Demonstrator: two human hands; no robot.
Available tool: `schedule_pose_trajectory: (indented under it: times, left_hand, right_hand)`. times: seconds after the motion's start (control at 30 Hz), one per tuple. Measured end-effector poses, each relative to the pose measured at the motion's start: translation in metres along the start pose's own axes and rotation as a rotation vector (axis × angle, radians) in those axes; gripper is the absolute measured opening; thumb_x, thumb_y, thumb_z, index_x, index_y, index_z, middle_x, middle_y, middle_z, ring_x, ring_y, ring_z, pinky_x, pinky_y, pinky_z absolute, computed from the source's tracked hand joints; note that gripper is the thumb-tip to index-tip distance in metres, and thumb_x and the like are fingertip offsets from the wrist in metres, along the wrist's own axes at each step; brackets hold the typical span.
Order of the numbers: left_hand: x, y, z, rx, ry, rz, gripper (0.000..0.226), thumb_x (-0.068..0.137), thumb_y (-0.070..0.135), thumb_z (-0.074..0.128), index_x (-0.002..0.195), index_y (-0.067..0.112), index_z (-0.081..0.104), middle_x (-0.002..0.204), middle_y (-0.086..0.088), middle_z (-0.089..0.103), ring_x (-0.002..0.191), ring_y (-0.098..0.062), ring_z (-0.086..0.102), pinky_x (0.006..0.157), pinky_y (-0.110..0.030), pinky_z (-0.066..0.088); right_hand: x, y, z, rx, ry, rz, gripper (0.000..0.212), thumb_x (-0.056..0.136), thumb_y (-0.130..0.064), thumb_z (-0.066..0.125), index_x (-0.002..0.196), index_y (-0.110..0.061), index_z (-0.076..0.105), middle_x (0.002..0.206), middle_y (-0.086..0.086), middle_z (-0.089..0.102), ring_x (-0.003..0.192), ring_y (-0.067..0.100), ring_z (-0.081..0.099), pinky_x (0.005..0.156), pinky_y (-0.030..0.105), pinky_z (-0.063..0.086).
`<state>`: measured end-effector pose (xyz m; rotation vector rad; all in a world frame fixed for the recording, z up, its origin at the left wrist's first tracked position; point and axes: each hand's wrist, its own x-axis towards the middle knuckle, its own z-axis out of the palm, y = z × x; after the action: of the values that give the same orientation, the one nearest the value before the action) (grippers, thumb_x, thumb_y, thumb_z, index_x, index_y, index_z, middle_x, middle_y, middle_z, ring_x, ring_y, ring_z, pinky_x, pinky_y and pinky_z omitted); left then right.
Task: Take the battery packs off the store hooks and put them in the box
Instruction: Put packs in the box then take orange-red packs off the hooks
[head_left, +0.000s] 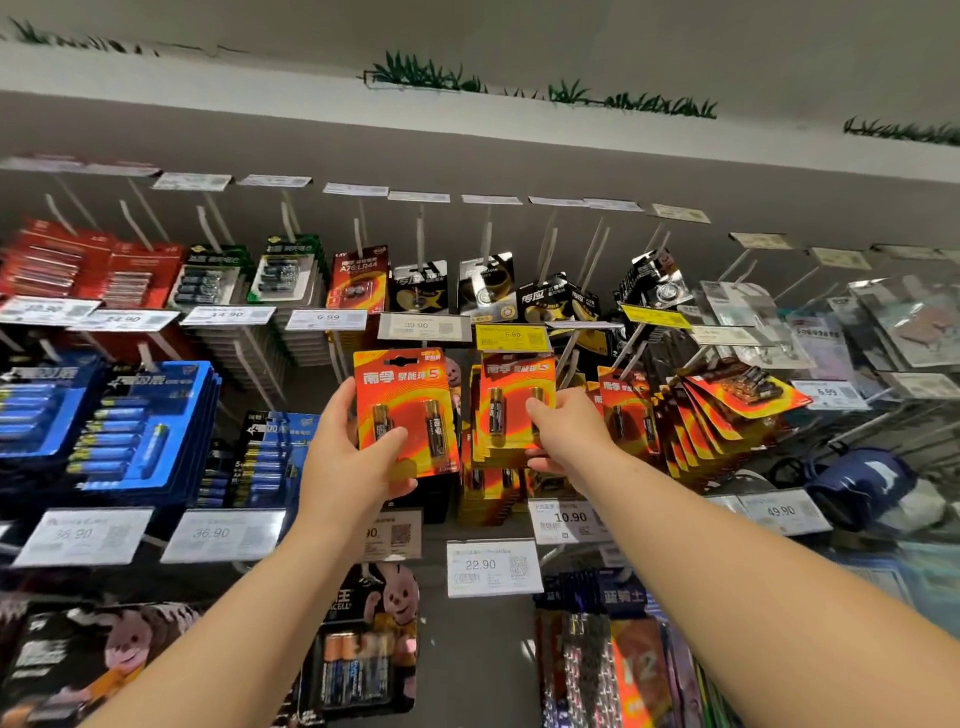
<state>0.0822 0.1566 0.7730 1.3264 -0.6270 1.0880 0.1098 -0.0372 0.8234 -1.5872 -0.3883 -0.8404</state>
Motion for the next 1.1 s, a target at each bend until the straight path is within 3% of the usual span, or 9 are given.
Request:
schedule_pose_trajectory:
  times: [0.07, 0.23, 0.47, 0.63, 0.8, 0.9, 0.97, 1.03, 1.1]
  left_hand:
    - [0.000, -0.001, -0.001, 0.018, -0.016, 0.002, 0.065, 0.093, 0.006, 0.063, 0.147, 0.032, 0.037, 0.120, -0.001, 0.065, 0.092, -0.016, 0.070, 0.053, -0.024, 0.056]
    - [0.000, 0.000, -0.006, 0.017, -0.026, -0.001, 0.061, 0.094, 0.004, 0.061, 0.142, 0.034, 0.039, 0.115, 0.002, 0.066, 0.086, -0.012, 0.071, 0.054, -0.025, 0.056]
    - [0.000, -0.004, -0.010, 0.010, -0.050, -0.039, 0.057, 0.093, 0.005, 0.063, 0.131, 0.041, 0.038, 0.116, 0.002, 0.066, 0.089, -0.017, 0.072, 0.057, -0.029, 0.057]
    - [0.004, -0.002, -0.006, 0.001, -0.048, -0.032, 0.061, 0.094, 0.006, 0.062, 0.141, 0.035, 0.037, 0.115, 0.002, 0.067, 0.086, -0.013, 0.073, 0.057, -0.028, 0.057]
    - [0.005, 0.002, -0.001, -0.006, -0.055, -0.024, 0.062, 0.094, 0.006, 0.062, 0.142, 0.035, 0.036, 0.116, 0.005, 0.066, 0.087, -0.012, 0.071, 0.056, -0.026, 0.057]
    - [0.005, 0.002, -0.001, -0.014, -0.051, -0.029, 0.062, 0.094, 0.005, 0.061, 0.142, 0.035, 0.036, 0.114, 0.006, 0.066, 0.088, -0.013, 0.071, 0.056, -0.026, 0.057]
    - [0.005, 0.001, -0.002, -0.014, -0.052, -0.037, 0.062, 0.094, 0.005, 0.061, 0.143, 0.034, 0.035, 0.115, 0.005, 0.066, 0.090, -0.014, 0.071, 0.056, -0.025, 0.057]
    - [0.004, 0.000, -0.002, -0.022, -0.050, -0.054, 0.062, 0.095, 0.006, 0.061, 0.143, 0.033, 0.034, 0.119, 0.002, 0.065, 0.093, -0.015, 0.070, 0.054, -0.024, 0.056]
    - [0.003, -0.001, -0.002, -0.052, -0.045, -0.076, 0.063, 0.095, 0.006, 0.060, 0.145, 0.032, 0.032, 0.126, 0.000, 0.062, 0.098, -0.018, 0.068, 0.053, -0.023, 0.056]
  right_hand:
    - [0.002, 0.001, 0.002, -0.006, 0.015, -0.011, 0.036, 0.100, -0.029, 0.049, 0.133, -0.015, 0.041, 0.118, 0.010, 0.055, 0.078, 0.016, 0.060, 0.052, 0.023, 0.054]
    - [0.014, -0.007, 0.003, 0.008, 0.032, 0.002, 0.041, 0.099, -0.027, 0.052, 0.136, -0.013, 0.041, 0.123, 0.009, 0.052, 0.104, 0.026, 0.057, 0.062, 0.030, 0.058]
    - [0.020, -0.004, 0.003, 0.001, 0.024, 0.091, 0.037, 0.099, -0.027, 0.053, 0.127, -0.005, 0.050, 0.087, 0.004, 0.051, 0.089, 0.025, 0.061, 0.055, 0.029, 0.055]
    - [0.020, -0.006, 0.000, 0.007, 0.001, 0.066, 0.026, 0.099, -0.026, 0.053, 0.117, -0.007, 0.051, 0.084, 0.001, 0.046, 0.099, 0.028, 0.059, 0.063, 0.030, 0.055]
    - [0.022, 0.001, 0.003, -0.059, -0.016, 0.155, 0.040, 0.099, -0.032, 0.053, 0.127, -0.003, 0.049, 0.084, 0.007, 0.053, 0.076, 0.021, 0.064, 0.046, 0.024, 0.050]
    - [0.026, 0.004, 0.006, -0.059, -0.029, 0.152, 0.040, 0.098, -0.033, 0.054, 0.123, -0.002, 0.051, 0.084, 0.008, 0.056, 0.075, 0.022, 0.063, 0.049, 0.026, 0.049]
    - [0.027, 0.008, 0.007, -0.174, -0.001, 0.090, 0.042, 0.097, -0.038, 0.053, 0.119, -0.003, 0.053, 0.092, 0.009, 0.059, 0.077, 0.023, 0.059, 0.057, 0.032, 0.049]
    - [0.028, 0.010, 0.003, -0.475, 0.059, -0.035, 0.041, 0.095, -0.046, 0.050, 0.116, -0.011, 0.050, 0.102, 0.010, 0.056, 0.083, 0.024, 0.055, 0.063, 0.033, 0.047]
    - [0.025, 0.008, -0.001, -0.591, 0.137, -0.153, 0.051, 0.093, -0.050, 0.049, 0.124, -0.010, 0.046, 0.110, 0.007, 0.057, 0.092, 0.025, 0.057, 0.063, 0.031, 0.042]
